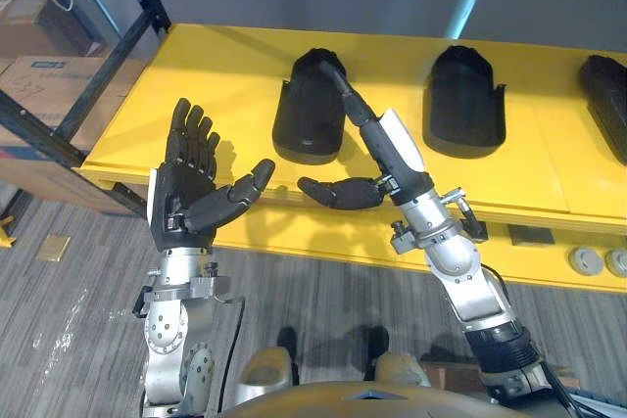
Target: Walk over and take three plastic housings, then place them on the shelf
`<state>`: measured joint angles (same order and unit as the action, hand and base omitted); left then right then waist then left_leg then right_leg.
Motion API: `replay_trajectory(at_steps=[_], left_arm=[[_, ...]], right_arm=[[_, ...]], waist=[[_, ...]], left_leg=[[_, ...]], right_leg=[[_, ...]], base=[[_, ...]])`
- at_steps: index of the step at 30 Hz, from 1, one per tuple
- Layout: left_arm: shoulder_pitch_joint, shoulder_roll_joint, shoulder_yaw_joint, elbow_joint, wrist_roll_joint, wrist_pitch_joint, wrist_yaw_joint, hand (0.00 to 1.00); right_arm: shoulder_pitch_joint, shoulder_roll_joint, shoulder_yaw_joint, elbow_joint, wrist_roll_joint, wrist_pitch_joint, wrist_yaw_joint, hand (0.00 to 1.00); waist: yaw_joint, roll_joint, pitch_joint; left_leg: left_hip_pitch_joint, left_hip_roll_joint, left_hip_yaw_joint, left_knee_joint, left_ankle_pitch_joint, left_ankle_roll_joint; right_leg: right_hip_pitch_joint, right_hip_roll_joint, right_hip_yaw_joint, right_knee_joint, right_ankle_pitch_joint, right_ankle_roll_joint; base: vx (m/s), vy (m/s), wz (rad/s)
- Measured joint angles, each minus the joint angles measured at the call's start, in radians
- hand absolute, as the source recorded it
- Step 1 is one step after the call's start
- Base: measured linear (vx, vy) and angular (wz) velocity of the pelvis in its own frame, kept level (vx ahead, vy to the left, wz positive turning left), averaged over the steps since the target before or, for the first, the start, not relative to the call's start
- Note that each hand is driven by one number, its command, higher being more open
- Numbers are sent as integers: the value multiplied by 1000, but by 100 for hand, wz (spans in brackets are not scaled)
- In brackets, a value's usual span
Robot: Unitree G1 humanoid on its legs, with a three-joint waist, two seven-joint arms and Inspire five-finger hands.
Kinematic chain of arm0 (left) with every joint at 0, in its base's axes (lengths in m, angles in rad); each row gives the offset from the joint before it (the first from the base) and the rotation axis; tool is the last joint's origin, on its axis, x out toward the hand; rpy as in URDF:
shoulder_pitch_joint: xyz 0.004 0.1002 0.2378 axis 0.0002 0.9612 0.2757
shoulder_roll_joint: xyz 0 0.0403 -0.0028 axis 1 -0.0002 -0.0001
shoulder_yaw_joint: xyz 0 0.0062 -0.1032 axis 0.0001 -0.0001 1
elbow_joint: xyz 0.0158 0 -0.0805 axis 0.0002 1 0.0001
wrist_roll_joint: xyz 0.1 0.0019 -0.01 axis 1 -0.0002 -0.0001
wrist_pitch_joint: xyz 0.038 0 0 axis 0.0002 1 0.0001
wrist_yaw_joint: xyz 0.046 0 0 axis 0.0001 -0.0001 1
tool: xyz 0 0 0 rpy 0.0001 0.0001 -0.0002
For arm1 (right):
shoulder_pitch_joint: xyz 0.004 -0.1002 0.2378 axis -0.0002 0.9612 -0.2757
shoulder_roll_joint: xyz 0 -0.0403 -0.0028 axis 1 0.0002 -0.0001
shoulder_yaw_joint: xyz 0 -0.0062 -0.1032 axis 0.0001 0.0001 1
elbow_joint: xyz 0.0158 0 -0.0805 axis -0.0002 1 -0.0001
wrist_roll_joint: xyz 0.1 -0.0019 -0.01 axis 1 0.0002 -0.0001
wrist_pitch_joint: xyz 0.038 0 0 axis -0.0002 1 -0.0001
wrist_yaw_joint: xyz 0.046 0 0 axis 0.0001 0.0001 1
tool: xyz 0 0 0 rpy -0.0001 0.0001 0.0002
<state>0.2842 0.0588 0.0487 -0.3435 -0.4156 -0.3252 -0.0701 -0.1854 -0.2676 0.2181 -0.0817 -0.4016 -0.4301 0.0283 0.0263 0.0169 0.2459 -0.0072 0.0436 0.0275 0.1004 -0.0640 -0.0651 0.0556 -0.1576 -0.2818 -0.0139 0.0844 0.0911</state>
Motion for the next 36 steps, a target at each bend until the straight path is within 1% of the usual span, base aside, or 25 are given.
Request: replay_trajectory(at_steps=[1, 3, 5, 10, 12, 13, 14, 16, 18, 19, 22, 25, 27, 30, 33, 34, 36], left_arm=[[0, 1, 4, 0, -1, 0, 2, 100], [0, 1, 6, 1, -2, 0, 2, 100], [0, 1, 6, 1, -6, -2, -3, 100], [2, 0, 8, 1, -12, -6, -11, 100], [1, 0, 8, 1, -12, -8, -18, 100], [1, 0, 8, 1, -12, -9, -18, 100], [1, 0, 8, 1, -12, -10, -18, 100], [1, 0, 7, 3, -10, -13, -15, 100], [-1, 0, 5, 11, -10, -24, -3, 100], [-1, 0, 5, 13, -10, -25, 1, 100], [-2, 0, 4, 33, -11, -29, 7, 100], [-4, 0, 1, 33, -10, -29, 10, 100], [-4, 0, 1, 33, -11, -29, 16, 100], [-7, -1, 1, 33, -10, -29, 19, 100], [-8, -1, 2, 33, -11, -32, 22, 100], [-9, -1, 1, 33, -12, -33, 22, 100], [-9, -1, 0, 33, -15, -34, 25, 100]], right_arm=[[-27, -8, 11, 44, -30, 0, -12, 100], [-51, -9, 17, 90, -65, 1, -28, 100], [-77, -11, 21, 139, -139, 4, -78, 100], [-135, -11, 25, 214, -248, 22, -179, 100], [-156, -11, 26, 246, -311, 49, -235, 100], [-159, -10, 26, 251, -335, 59, -246, 100], [-169, -10, 28, 272, -382, 81, -274, 100], [-182, -10, 28, 300, -416, 106, -301, 100], [-194, -12, 27, 333, -423, 151, -341, 100], [-194, -12, 26, 336, -432, 160, -352, 100], [-222, -13, 25, 360, -455, 163, -385, 100], [-256, -14, 28, 395, -456, 170, -393, 100], [-273, -14, 28, 412, -455, 182, -400, 100], [-308, -14, 28, 446, -454, 206, -432, 100], [-340, -14, 28, 484, -418, 206, -463, 100], [-345, -14, 27, 486, -407, 206, -466, 100], [-356, -14, 23, 504, -396, 202, -482, 100]], waist=[[1, 0, 0], [9, 0, 0], [23, 1, 0], [26, 4, 0], [26, 5, 1], [27, 5, 1], [27, 7, 2], [26, 11, 5], [27, 21, 10], [27, 23, 11], [23, 33, 17], [26, 38, 19], [27, 42, 23], [28, 57, 42], [27, 68, 65], [27, 69, 69], [28, 68, 73]], left_leg=[[-7, -2, -14, -4, 8, 1], [-7, -3, -21, -12, 14, -1], [-12, -5, -33, -18, 25, 3], [-19, -17, -49, -26, 37, 4], [-19, -22, -49, -35, 41, 2], [-19, -22, -49, -35, 42, 2], [-20, -22, -49, -36, 42, 2], [-21, -22, -49, -37, 44, 2], [-24, -21, -49, -43, 50, 0], [-25, -21, -49, -46, 52, 1], [-37, -20, -49, -51, 61, 1], [-38, -20, -50, -51, 70, 6], [-37, -20, -50, -51, 71, 5], [-36, -23, -51, -53, 71, 1], [-36, -21, -46, -59, 78, 1], [-36, -20, -44, -62, 80, 3], [-38, -18, -42, -81, 100, -1]], right_leg=[[0, -2, -19, -1, 0, 0], [0, -2, -24, -1, 0, 0], [1, -3, -39, -1, 0, 0], [0, -14, -55, -1, 0, -1], [-2, -14, -57, -1, 0, -1], [-2, -15, -57, 0, 0, -1], [-2, -15, -59, 1, -1, -1], [-4, -16, -62, 3, -2, -2], [-9, -16, -67, 7, -4, -4], [-12, -16, -68, 9, -4, -5], [-27, -17, -69, 14, -5, -6], [-30, -18, -70, 17, -5, -6], [-30, -19, -70, 20, -5, -6], [-33, -28, -70, 33, -9, -7], [-38, -30, -74, 45, -13, -9], [-39, -31, -75, 47, -13, -9], [-49, -30, -79, 48, -13, -9]], base=[[-8, -9, 29], [-3, -8, 19], [-4, -6, 18], [-25, 10, 13], [-43, 13, 6], [-38, 6, 6], [-27, 6, 4], [-20, 2, 4], [-15, -1, 5], [-8, -6, 4], [0, 0, 0], [0, 0, 0], [-22, -2, 1], [-56, 3, 2], [-63, -5, 6], [-61, -19, 7], [-46, -22, 6]])
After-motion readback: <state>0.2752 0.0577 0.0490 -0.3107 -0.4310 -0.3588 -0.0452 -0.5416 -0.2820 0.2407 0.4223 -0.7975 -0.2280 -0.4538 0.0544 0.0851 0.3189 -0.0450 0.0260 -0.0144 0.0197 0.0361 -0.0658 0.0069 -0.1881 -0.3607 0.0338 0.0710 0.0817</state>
